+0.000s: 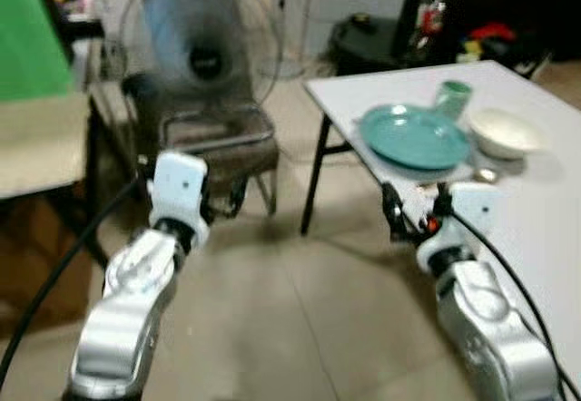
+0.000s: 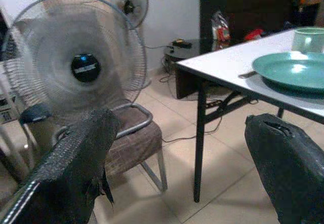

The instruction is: Setting the table

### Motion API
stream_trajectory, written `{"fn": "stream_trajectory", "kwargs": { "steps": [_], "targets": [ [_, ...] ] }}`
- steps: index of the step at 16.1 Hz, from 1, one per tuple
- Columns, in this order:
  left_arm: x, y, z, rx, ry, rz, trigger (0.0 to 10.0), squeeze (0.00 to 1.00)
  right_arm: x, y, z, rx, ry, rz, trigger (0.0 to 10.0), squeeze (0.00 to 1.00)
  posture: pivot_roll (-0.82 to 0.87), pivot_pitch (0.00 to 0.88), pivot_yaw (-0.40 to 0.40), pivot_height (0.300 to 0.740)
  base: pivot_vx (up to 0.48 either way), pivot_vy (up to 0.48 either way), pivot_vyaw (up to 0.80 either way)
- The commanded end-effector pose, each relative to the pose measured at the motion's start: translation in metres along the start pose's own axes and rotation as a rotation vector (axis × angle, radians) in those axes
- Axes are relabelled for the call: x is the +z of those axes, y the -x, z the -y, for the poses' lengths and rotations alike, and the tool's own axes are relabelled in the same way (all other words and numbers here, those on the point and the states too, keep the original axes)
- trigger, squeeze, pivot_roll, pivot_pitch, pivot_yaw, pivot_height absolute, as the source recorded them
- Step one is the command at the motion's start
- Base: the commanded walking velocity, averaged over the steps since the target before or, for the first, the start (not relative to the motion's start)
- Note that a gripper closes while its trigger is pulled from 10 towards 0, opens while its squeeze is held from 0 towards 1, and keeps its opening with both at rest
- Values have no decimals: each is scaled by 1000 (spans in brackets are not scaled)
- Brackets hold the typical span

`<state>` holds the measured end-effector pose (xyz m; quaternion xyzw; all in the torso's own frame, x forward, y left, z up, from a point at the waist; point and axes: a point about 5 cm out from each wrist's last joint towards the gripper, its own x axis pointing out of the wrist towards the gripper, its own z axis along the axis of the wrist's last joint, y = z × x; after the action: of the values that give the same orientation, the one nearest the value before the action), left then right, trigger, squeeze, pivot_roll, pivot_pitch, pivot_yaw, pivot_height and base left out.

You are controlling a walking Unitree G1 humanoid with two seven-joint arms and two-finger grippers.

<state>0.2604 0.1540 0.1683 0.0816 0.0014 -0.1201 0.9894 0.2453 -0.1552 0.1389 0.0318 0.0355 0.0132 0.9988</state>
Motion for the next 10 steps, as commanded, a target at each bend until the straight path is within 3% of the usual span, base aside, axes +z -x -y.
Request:
{"fn": "stream_trajectory", "kwargs": {
  "steps": [1,2,3,6,8,10],
  "targets": [
    [0,0,-1,-3,-1,-1,10000,0,3,-3,6,-52,74,6,10000,0,35,0,-59,740,0,330,0],
    [0,0,-2,-1,-3,-1,10000,0,3,-5,7,-72,139,37,10000,0,36,0,-57,740,0,334,0],
    [0,0,-2,-1,-4,-1,10000,0,4,-6,7,-48,121,62,10000,0,36,0,-57,740,0,334,0],
    [0,0,-2,-3,-8,-3,10000,0,2,-6,8,-77,-3,5,10000,0,37,0,-54,740,0,331,0],
    [0,-1,-2,-8,-9,-5,10000,0,2,-1,0,34,-96,15,10000,0,39,0,-49,740,0,328,0],
    [1,-1,-1,-12,-10,-6,10000,0,2,-1,0,33,-99,23,10000,0,40,0,-49,740,0,334,0]
  ]
}}
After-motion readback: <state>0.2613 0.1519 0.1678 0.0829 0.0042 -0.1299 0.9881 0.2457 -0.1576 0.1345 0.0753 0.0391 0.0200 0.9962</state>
